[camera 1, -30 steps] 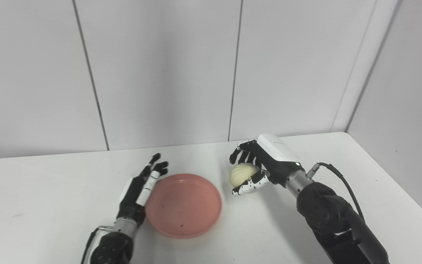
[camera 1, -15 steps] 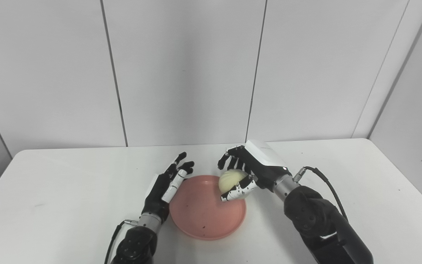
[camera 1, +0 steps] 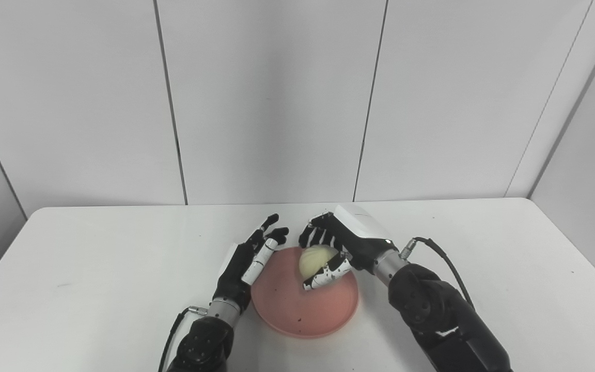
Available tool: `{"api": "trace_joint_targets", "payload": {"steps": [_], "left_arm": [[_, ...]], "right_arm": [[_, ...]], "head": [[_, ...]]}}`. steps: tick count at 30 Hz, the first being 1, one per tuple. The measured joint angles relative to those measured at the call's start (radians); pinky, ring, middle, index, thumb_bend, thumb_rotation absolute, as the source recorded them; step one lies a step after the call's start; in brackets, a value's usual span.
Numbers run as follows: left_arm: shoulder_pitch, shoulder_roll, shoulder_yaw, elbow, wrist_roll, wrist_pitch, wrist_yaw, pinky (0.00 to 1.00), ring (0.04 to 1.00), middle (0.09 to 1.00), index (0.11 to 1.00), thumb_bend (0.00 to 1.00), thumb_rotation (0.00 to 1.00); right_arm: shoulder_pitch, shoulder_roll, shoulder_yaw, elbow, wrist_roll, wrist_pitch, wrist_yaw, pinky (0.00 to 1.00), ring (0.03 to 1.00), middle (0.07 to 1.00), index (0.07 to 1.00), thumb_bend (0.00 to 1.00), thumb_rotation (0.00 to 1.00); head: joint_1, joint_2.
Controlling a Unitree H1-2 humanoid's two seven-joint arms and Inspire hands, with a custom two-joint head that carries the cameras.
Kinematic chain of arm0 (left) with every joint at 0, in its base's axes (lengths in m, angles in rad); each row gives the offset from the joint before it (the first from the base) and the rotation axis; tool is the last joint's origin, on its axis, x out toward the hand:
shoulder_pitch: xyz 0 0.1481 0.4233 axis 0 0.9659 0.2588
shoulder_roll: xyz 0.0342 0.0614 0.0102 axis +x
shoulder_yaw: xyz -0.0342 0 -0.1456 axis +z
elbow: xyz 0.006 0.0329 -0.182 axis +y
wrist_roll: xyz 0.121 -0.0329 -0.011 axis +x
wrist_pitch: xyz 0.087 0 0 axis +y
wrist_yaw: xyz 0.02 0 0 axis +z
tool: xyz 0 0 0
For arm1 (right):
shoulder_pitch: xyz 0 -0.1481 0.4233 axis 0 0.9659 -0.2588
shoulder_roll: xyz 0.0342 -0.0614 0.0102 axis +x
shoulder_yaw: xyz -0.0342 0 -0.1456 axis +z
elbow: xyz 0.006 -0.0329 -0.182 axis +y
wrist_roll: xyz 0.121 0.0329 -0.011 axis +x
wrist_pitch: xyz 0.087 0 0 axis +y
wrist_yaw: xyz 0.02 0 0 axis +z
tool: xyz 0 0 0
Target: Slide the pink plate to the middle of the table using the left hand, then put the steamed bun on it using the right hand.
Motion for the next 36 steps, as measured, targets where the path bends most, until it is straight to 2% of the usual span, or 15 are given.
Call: {"api": "trace_joint_targets", "payload": {"steps": [7,14,24,29,31,32,33,34,36], "left_arm": [[0.003,0.000,-0.005,-0.003,0.000,0.000,0.000,0.74,0.841,0.828,0.888,0.81,0.82],[0.003,0.000,-0.009,-0.004,0.000,-0.002,0.000,0.74,0.838,0.830,0.891,0.81,0.82],[0.003,0.002,-0.012,-0.001,0.001,-0.010,0.000,0.73,0.833,0.828,0.887,0.80,0.82],[0.003,0.002,-0.013,0.001,0.001,-0.010,0.000,0.74,0.840,0.828,0.888,0.79,0.83],[0.003,0.002,-0.013,0.001,0.001,-0.011,-0.001,0.75,0.850,0.835,0.889,0.79,0.83],[0.003,0.002,-0.014,0.000,0.001,-0.012,-0.002,0.75,0.856,0.839,0.888,0.78,0.83],[0.003,0.002,-0.015,0.000,0.001,-0.012,-0.004,0.75,0.865,0.844,0.888,0.77,0.83],[0.002,0.002,-0.015,0.000,0.001,-0.013,-0.006,0.76,0.871,0.847,0.888,0.77,0.83],[0.002,0.002,-0.015,0.000,0.001,-0.013,-0.011,0.75,0.882,0.855,0.886,0.76,0.83]], "right_arm": [[-0.002,0.022,0.019,0.072,-0.024,-0.016,-0.028,0.30,0.365,0.432,0.518,0.53,0.00],[0.000,0.034,0.025,0.150,-0.021,-0.054,-0.053,0.28,0.350,0.422,0.519,0.52,0.00],[-0.001,0.037,0.029,0.188,-0.017,-0.107,-0.089,0.30,0.375,0.425,0.524,0.52,0.00],[-0.001,0.036,0.031,0.188,-0.018,-0.111,-0.087,0.34,0.414,0.436,0.530,0.52,0.01],[0.000,0.033,0.033,0.180,-0.020,-0.111,-0.082,0.37,0.442,0.502,0.500,0.52,0.13],[0.002,0.031,0.034,0.175,-0.021,-0.111,-0.080,0.38,0.450,0.518,0.496,0.52,0.15],[0.006,0.030,0.035,0.166,-0.022,-0.111,-0.080,0.39,0.462,0.537,0.556,0.70,0.31],[0.011,0.028,0.035,0.159,-0.023,-0.111,-0.079,0.40,0.474,0.554,0.587,0.79,0.39],[0.023,0.027,0.036,0.153,-0.024,-0.112,-0.079,0.43,0.513,0.597,0.631,0.87,0.52]], "head": [[-0.003,0.005],[-0.006,0.009],[-0.009,0.006],[-0.011,0.002],[-0.011,0.002],[-0.011,0.002],[-0.011,0.002],[-0.011,0.002],[-0.011,0.002]]}}
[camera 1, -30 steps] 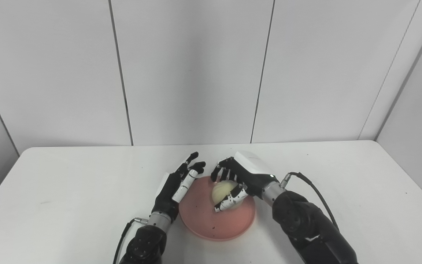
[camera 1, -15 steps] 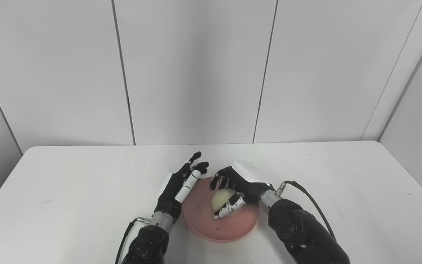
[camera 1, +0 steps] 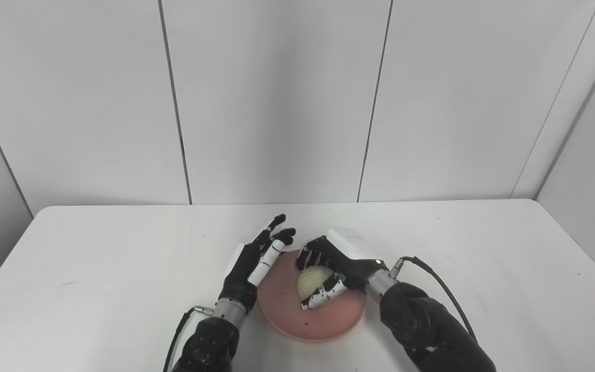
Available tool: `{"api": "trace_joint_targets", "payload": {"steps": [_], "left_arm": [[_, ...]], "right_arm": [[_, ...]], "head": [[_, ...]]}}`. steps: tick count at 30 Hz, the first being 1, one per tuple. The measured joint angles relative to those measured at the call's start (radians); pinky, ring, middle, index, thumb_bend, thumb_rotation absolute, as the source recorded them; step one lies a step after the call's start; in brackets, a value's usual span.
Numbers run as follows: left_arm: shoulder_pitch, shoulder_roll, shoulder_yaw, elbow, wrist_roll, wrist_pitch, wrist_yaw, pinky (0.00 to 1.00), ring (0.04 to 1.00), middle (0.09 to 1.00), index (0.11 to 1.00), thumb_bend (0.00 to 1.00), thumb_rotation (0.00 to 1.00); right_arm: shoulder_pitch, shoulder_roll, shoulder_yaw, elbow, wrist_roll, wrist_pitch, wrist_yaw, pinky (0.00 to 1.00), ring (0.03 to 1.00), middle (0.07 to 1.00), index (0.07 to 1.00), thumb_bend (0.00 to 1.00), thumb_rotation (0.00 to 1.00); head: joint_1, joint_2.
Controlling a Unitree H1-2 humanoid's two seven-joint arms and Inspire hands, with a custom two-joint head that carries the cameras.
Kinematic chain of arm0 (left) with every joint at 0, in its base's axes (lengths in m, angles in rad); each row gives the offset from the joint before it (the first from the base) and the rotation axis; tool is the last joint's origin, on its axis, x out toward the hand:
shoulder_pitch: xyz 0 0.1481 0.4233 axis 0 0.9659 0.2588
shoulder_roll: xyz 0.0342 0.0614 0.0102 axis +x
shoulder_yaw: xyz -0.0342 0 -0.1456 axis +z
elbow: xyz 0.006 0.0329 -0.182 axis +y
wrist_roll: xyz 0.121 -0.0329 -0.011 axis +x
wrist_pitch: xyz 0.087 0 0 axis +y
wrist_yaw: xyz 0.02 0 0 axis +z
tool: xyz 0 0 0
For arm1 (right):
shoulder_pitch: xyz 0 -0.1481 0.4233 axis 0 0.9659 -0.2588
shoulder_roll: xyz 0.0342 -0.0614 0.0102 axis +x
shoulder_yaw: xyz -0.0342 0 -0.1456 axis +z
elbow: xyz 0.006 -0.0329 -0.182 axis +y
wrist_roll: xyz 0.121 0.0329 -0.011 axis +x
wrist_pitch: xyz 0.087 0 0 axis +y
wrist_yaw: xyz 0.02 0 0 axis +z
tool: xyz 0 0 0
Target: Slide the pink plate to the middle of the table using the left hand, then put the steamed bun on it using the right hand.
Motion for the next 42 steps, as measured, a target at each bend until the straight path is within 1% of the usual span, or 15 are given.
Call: {"api": "trace_joint_targets", "payload": {"steps": [2,4,8,12,15,17,20,21,25,30,33,37,38,40,42], "left_arm": [[0.000,0.000,0.000,0.000,0.000,0.000,-0.001,0.75,0.884,0.856,0.886,0.76,0.83],[0.000,0.000,0.000,0.000,0.000,-0.001,-0.002,0.75,0.888,0.857,0.888,0.75,0.84],[0.000,0.000,0.000,-0.001,0.000,-0.001,-0.004,0.76,0.888,0.854,0.886,0.78,0.83],[0.001,0.001,0.002,-0.003,-0.001,0.000,-0.007,0.76,0.871,0.841,0.886,0.79,0.83],[0.006,0.002,0.003,-0.012,-0.001,0.001,-0.011,0.77,0.865,0.837,0.890,0.80,0.83],[0.014,0.002,0.003,-0.028,-0.001,0.004,-0.011,0.77,0.860,0.836,0.890,0.80,0.83],[0.022,0.003,0.005,-0.044,-0.001,0.014,-0.011,0.78,0.858,0.844,0.893,0.79,0.82],[0.025,0.002,0.006,-0.052,-0.001,0.022,-0.011,0.78,0.856,0.847,0.898,0.78,0.82],[0.037,0.002,0.011,-0.072,-0.004,0.036,-0.011,0.77,0.851,0.849,0.916,0.75,0.82],[0.050,0.002,0.015,-0.095,-0.004,0.038,-0.007,0.77,0.859,0.861,0.931,0.73,0.82],[0.053,0.002,0.018,-0.099,-0.001,0.032,0.015,0.82,0.878,0.875,0.949,0.73,0.84],[0.058,-0.001,0.026,-0.103,0.009,0.003,0.066,0.85,0.894,0.916,0.973,0.73,0.83],[0.059,-0.003,0.028,-0.105,0.017,-0.006,0.078,0.87,0.909,0.937,0.984,0.73,0.82],[0.065,-0.005,0.031,-0.111,0.021,-0.018,0.102,0.91,0.936,0.966,0.994,0.72,0.83],[0.071,-0.006,0.031,-0.116,0.025,-0.033,0.119,0.94,0.957,0.987,0.999,0.71,0.84]], "right_arm": [[0.009,-0.006,0.000,-0.010,-0.003,-0.005,-0.005,0.44,0.522,0.606,0.642,0.89,0.55],[0.016,-0.014,0.000,-0.019,-0.010,-0.011,-0.008,0.48,0.567,0.637,0.665,0.90,0.60],[0.030,-0.031,-0.003,-0.039,-0.014,-0.025,-0.014,0.47,0.585,0.686,0.713,0.95,0.70],[0.058,-0.037,-0.021,-0.066,0.004,-0.052,-0.030,0.50,0.622,0.721,0.743,0.96,0.75],[0.076,-0.036,-0.036,-0.080,0.018,-0.077,-0.042,0.52,0.651,0.745,0.743,0.97,0.76],[0.093,-0.032,-0.056,-0.093,0.028,-0.083,-0.071,0.52,0.653,0.744,0.737,0.94,0.77],[0.116,-0.024,-0.088,-0.101,0.041,-0.148,-0.147,0.53,0.652,0.734,0.732,0.86,0.79],[0.125,-0.018,-0.102,-0.102,0.048,-0.176,-0.177,0.55,0.664,0.736,0.730,0.82,0.79],[0.152,0.026,-0.164,-0.079,0.090,-0.264,-0.294,0.59,0.687,0.735,0.715,0.76,0.78],[0.169,0.059,-0.188,0.004,0.104,-0.357,-0.390,0.64,0.727,0.759,0.723,0.72,0.78],[0.175,0.085,-0.219,0.040,0.144,-0.378,-0.418,0.69,0.763,0.777,0.745,0.73,0.82],[0.181,0.102,-0.244,0.080,0.183,-0.386,-0.432,0.73,0.786,0.807,0.777,0.70,0.84],[0.183,0.105,-0.247,0.085,0.196,-0.386,-0.430,0.73,0.791,0.817,0.788,0.73,0.88],[0.185,0.114,-0.261,0.093,0.241,-0.384,-0.417,0.73,0.800,0.828,0.806,0.76,0.91],[0.182,0.130,-0.290,0.103,0.304,-0.377,-0.398,0.74,0.811,0.842,0.830,0.77,0.94]], "head": [[0.000,0.000],[0.000,0.000],[0.000,0.002],[0.000,0.003],[0.000,0.005],[0.003,0.008],[0.006,0.009],[0.008,0.009],[0.009,0.009],[0.009,0.008],[0.009,0.008],[0.009,0.008],[0.009,0.008],[0.009,0.009],[0.009,0.009]]}}
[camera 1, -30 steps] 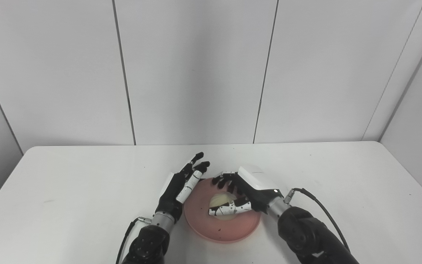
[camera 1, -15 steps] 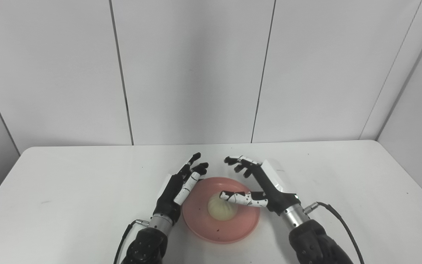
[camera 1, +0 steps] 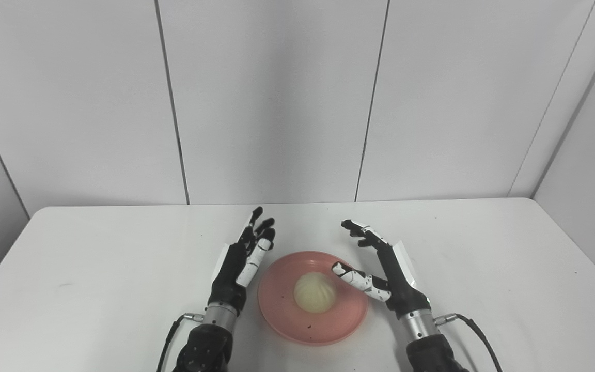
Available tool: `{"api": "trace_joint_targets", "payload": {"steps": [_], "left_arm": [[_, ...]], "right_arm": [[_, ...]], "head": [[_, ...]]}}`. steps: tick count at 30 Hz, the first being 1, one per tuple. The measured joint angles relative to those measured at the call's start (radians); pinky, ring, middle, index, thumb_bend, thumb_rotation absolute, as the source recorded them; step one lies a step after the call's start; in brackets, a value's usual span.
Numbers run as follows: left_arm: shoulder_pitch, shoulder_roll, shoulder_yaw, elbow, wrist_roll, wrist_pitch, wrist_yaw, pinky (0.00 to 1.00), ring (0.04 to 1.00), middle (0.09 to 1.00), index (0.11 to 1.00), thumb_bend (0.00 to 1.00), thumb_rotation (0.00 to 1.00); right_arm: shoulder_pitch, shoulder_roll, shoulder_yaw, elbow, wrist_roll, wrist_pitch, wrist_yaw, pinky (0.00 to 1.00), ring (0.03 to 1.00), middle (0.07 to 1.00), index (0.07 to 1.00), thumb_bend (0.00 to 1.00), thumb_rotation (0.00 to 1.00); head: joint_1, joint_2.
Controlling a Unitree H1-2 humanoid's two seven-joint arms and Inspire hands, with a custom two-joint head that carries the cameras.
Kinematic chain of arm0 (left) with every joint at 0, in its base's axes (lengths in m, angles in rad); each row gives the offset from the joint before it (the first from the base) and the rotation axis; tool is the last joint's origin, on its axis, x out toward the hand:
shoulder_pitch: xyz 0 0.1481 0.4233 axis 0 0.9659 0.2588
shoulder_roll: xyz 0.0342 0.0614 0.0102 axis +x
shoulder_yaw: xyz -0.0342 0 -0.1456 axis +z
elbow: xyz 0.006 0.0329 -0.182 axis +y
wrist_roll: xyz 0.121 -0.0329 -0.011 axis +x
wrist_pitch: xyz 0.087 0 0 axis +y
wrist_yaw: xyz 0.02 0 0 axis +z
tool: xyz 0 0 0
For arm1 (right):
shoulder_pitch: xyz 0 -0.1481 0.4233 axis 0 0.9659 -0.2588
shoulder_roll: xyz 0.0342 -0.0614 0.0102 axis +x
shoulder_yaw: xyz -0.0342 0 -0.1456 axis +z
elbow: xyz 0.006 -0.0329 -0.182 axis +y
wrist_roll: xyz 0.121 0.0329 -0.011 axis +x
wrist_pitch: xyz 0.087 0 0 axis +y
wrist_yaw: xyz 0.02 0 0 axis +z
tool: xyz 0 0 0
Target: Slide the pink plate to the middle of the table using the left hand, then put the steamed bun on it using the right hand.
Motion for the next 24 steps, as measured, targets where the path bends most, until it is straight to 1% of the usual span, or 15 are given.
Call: {"api": "trace_joint_targets", "payload": {"steps": [2,4,5,10,13,16,19,21,23,24], "left_arm": [[0.006,0.000,-0.004,-0.006,0.014,-0.016,0.013,0.99,0.991,0.998,1.000,0.67,0.87],[0.009,0.001,-0.010,-0.008,0.032,-0.037,0.024,1.00,0.999,1.000,1.000,0.68,0.87],[0.010,0.001,-0.011,-0.008,0.037,-0.046,0.026,1.00,1.000,1.000,1.000,0.69,0.87],[0.010,0.000,-0.008,-0.007,0.039,-0.052,0.055,1.00,1.000,1.000,1.000,0.70,0.86],[0.011,0.001,-0.005,-0.008,0.036,-0.049,0.057,1.00,1.000,1.000,1.000,0.70,0.88],[0.015,0.001,-0.006,-0.018,0.035,-0.032,0.056,1.00,1.000,1.000,1.000,0.71,0.91],[0.020,0.003,-0.008,-0.028,0.035,-0.007,0.053,1.00,1.000,1.000,1.000,0.71,0.92],[0.021,0.004,-0.009,-0.029,0.034,0.000,0.047,1.00,1.000,1.000,1.000,0.70,0.93],[0.022,0.004,-0.009,-0.032,0.033,0.006,0.040,1.00,1.000,1.000,1.000,0.68,0.91],[0.023,0.004,-0.008,-0.035,0.026,0.012,0.036,1.00,1.000,1.000,1.000,0.68,0.91]], "right_arm": [[-0.002,0.019,-0.029,0.011,0.079,0.021,0.023,0.76,0.833,0.860,0.862,0.72,0.95],[-0.012,0.045,-0.063,0.028,0.155,0.039,0.042,0.78,0.847,0.869,0.871,0.67,0.97],[-0.019,0.052,-0.072,0.039,0.174,0.043,0.043,0.79,0.851,0.873,0.874,0.66,0.97],[-0.028,0.064,-0.077,0.052,0.183,0.049,0.043,0.82,0.883,0.896,0.895,0.69,0.97],[-0.029,0.073,-0.090,0.055,0.209,0.054,0.047,0.80,0.875,0.897,0.916,0.69,0.92],[-0.031,0.090,-0.123,0.059,0.287,0.072,0.066,0.80,0.871,0.904,0.937,0.69,0.89],[-0.031,0.113,-0.150,0.059,0.361,0.086,0.085,0.82,0.878,0.915,0.961,0.75,0.87],[-0.031,0.128,-0.157,0.058,0.391,0.087,0.091,0.83,0.880,0.920,0.969,0.78,0.86],[-0.030,0.140,-0.158,0.058,0.406,0.087,0.096,0.88,0.901,0.943,0.982,0.77,0.88],[-0.030,0.144,-0.156,0.058,0.408,0.088,0.103,0.88,0.903,0.944,0.983,0.77,0.88]], "head": [[-0.005,0.002],[-0.006,0.003],[-0.009,0.003],[-0.015,0.005],[-0.023,0.006],[-0.028,0.009],[-0.029,0.011],[-0.029,0.012],[-0.031,0.012],[-0.031,0.012]]}}
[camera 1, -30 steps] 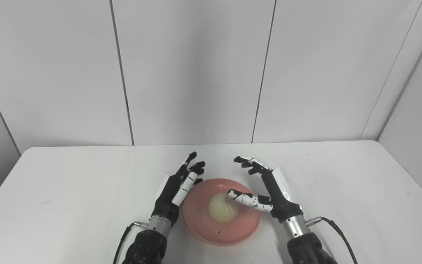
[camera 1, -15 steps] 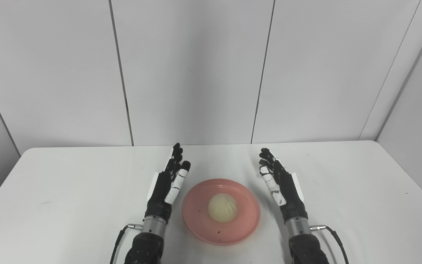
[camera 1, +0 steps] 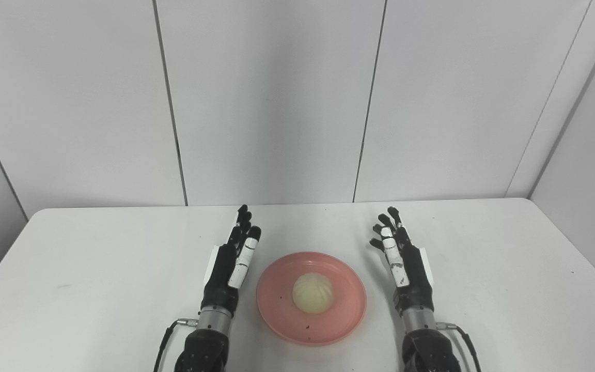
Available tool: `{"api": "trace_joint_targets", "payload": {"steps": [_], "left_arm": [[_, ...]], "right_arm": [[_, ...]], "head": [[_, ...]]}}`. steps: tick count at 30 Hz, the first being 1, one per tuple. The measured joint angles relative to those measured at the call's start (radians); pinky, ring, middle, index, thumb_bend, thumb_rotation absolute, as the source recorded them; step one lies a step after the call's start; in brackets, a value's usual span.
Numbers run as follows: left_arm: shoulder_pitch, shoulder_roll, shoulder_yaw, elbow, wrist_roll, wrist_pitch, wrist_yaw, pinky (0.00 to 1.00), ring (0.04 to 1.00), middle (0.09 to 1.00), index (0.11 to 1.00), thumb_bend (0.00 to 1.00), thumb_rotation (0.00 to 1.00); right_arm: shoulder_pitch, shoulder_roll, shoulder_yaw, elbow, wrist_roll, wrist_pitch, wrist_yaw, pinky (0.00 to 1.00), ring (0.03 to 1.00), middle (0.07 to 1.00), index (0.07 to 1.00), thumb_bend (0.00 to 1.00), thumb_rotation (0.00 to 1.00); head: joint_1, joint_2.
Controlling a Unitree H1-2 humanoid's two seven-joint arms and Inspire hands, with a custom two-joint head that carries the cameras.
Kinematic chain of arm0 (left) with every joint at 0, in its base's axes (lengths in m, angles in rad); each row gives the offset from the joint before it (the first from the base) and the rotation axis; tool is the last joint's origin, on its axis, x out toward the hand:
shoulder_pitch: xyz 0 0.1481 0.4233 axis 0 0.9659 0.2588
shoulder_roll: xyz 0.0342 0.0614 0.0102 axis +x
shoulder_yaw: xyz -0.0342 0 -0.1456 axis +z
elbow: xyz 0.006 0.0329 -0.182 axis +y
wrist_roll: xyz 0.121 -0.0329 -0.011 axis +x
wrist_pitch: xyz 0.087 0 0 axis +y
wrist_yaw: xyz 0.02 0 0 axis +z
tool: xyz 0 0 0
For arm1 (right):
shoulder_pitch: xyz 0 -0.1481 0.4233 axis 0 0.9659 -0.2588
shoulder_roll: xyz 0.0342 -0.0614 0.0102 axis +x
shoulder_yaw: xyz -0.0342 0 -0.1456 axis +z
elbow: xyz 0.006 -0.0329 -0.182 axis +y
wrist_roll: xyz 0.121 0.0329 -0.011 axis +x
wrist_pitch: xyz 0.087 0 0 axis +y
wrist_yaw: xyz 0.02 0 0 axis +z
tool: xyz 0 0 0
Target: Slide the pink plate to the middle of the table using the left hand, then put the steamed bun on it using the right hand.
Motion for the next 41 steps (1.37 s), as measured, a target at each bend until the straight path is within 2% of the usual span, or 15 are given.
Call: {"api": "trace_joint_targets", "payload": {"steps": [5,16,23,28,41], "left_arm": [[0.008,-0.007,0.026,-0.017,-0.042,0.064,-0.015,1.00,1.000,1.000,1.000,0.69,0.90],[0.014,-0.012,0.031,-0.030,-0.057,0.105,-0.016,1.00,1.000,1.000,1.000,0.67,0.93],[0.024,-0.020,0.038,-0.043,-0.067,0.108,-0.017,1.00,1.000,1.000,1.000,0.74,0.98],[0.027,-0.023,0.040,-0.049,-0.067,0.108,-0.014,1.00,1.000,1.000,1.000,0.71,0.99],[0.027,-0.023,0.037,-0.048,-0.055,0.108,-0.011,1.00,1.000,1.000,1.000,0.72,0.99]], "right_arm": [[0.000,0.000,0.007,0.001,-0.001,0.010,0.016,0.91,0.922,0.961,0.987,0.77,0.91],[0.000,0.000,0.006,0.002,0.000,0.018,0.025,0.92,0.938,0.969,0.987,0.76,0.90],[0.000,0.000,0.005,0.003,-0.006,0.019,0.023,0.92,0.941,0.968,0.983,0.77,0.90],[-0.001,0.000,0.006,0.005,-0.023,0.019,0.018,0.96,0.981,0.977,0.983,0.73,0.94],[-0.001,0.000,0.004,0.005,-0.036,0.024,0.018,0.96,0.983,0.979,0.983,0.76,0.94]], "head": [[0.002,0.002],[0.000,0.003],[-0.003,0.003],[-0.003,0.003],[-0.006,0.000]]}}
